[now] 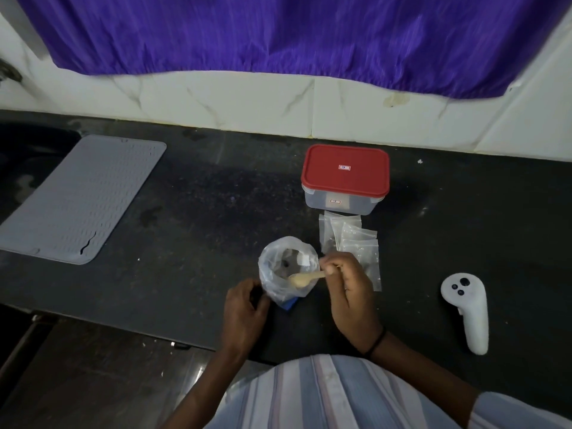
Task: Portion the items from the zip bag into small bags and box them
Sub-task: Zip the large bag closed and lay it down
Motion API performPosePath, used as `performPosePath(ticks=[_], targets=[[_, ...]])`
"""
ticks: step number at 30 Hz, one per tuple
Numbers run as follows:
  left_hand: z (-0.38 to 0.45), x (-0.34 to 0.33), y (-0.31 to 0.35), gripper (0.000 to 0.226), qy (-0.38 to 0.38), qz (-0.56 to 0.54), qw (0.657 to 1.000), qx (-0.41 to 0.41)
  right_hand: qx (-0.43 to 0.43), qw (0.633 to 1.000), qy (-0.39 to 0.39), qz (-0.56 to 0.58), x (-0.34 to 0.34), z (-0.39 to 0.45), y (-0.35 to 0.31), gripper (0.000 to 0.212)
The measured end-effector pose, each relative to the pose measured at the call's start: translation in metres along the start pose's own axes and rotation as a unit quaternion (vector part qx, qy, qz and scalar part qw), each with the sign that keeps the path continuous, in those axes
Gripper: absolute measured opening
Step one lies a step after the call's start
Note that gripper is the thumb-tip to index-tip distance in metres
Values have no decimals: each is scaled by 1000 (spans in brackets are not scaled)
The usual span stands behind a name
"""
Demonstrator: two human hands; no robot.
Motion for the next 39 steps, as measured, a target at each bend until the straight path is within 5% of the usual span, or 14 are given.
performPosePath(ticks=[3,6,10,13,20,27,30,34,36,39], targets=[[2,-2,1,7,-17,-28,999,13,23,999,13,20,4,7,-12,21],[6,-2,2,8,-21,-95,994,45,88,991,-78,-64,-4,6,-15,16],[9,-5,3,8,-21,-143,989,35,140,923,-253,-255,-32,-7,0,17],[8,-8,0,5,-32,-196,979,39,129,886,-298,-332,-45,-10,7,29],[8,-4,-14,5,-57,-243,964,87,88,904,-243,-342,-42,1,1,4],[14,26,-33,13,-35,-85,993,72,-155,976,-55,-145,-3,31,-1,6],[18,42,-26,15,-48,-61,995,58,-201,975,35,-93,4,31,0,8],[24,56,-21,22,-84,-2,996,36,-181,983,32,19,-5,29,-6,9],[22,56,-18,24,-39,-72,996,29,-173,983,15,55,-7,33,-8,8],[10,41,-5,29,27,-336,938,75,-190,974,-17,123,-9,36,-9,9]])
Point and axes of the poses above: each hand's wrist, its own z-axis towards the middle knuckle, its own x-axis out of the back of the hand, y = z × x, the point moved 3 cm from there along z, towards the middle knuckle, and after that the axes turned 5 degrees about -y, right-handed, at the moved point
